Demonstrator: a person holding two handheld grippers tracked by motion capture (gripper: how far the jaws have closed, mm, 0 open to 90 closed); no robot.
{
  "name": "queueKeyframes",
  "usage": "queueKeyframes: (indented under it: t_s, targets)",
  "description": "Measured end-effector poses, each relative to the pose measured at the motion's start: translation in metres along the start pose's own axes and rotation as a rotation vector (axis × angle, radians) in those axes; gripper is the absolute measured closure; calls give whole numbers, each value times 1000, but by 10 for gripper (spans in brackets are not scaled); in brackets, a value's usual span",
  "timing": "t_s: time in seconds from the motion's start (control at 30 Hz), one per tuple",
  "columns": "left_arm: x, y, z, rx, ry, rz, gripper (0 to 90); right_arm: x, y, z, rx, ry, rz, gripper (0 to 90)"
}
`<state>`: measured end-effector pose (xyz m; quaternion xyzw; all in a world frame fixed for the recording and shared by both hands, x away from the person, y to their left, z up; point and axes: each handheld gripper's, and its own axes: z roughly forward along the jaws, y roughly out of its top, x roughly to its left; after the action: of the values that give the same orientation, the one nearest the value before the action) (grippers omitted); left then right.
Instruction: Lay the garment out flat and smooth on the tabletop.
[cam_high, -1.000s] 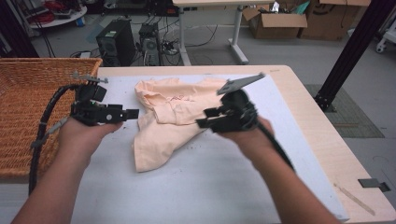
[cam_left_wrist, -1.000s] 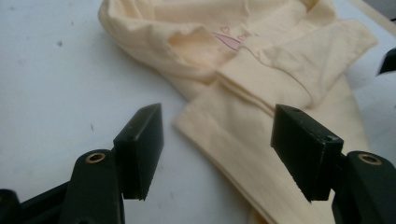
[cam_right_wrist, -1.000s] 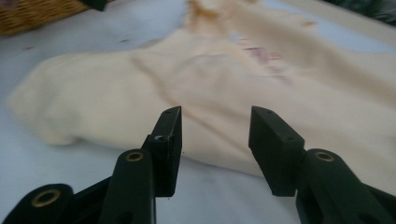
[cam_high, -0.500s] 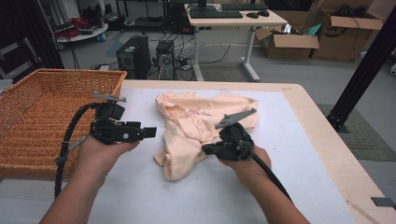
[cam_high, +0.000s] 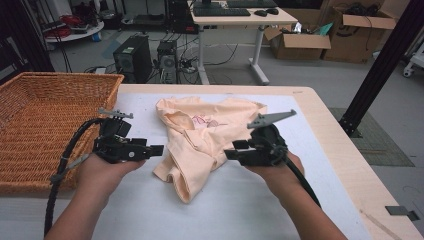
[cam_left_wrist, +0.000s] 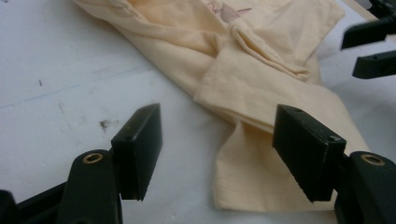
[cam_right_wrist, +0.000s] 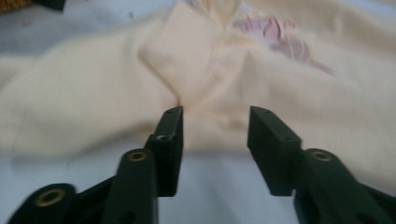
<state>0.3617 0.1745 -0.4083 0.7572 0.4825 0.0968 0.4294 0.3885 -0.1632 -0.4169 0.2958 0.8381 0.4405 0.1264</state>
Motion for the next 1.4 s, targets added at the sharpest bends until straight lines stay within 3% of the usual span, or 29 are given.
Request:
queueKeyframes:
  t_s: [0.17, 0.23, 0.3, 0.33, 0.4, 0.53, 0.6, 0.63, 0.77, 0.87, 0.9, 0.97, 1.0, 1.07, 1.3, 1.4]
  targets:
    - [5, 0, -3, -5, 5, -3, 339, 12, 33, 43, -2, 82, -23, 456]
    - [6, 1, -4, -6, 4, -2, 339, 15, 35, 62, 41, 117, -40, 552]
    - [6, 1, -5, -8, -2, -2, 340, 15, 33, 75, 67, 153, -54, 768]
    - [7, 1, -5, -10, -3, -1, 340, 15, 33, 78, 59, 155, -62, 835]
    - [8, 1, -5, -10, -6, -2, 340, 13, 36, 75, 56, 148, -63, 857]
    - [11, 2, -4, -12, -12, -7, 341, -1, 51, 54, 8, 93, -57, 862]
    - [12, 2, -3, -16, -14, -13, 341, -20, 74, 38, -27, 20, -39, 862]
    - [12, 2, -4, -18, -17, -12, 341, -20, 74, 38, -27, 20, -39, 862]
    - [12, 2, -7, -15, -12, -3, 342, -35, 112, 30, -50, -66, -58, 860]
    - [14, 1, -9, -14, -5, -2, 342, -35, 127, 40, -35, -97, -82, 852]
    - [14, 1, -9, -12, -4, -2, 342, -31, 124, 54, -12, -93, -76, 828]
    - [15, 0, -9, -10, -5, -1, 342, -28, 120, 62, 15, -86, -73, 784]
    - [14, -1, -8, -5, -5, 3, 341, -21, 108, 78, 78, -66, -69, 738]
    - [14, -2, -8, -2, -6, 4, 341, -14, 100, 85, 106, -60, -91, 706]
    - [9, -4, -9, 3, -2, 3, 341, 11, 104, 73, 62, -6, -111, 622]
    - [6, -6, -10, 7, 1, -7, 341, 29, 103, 77, 85, 35, -133, 585]
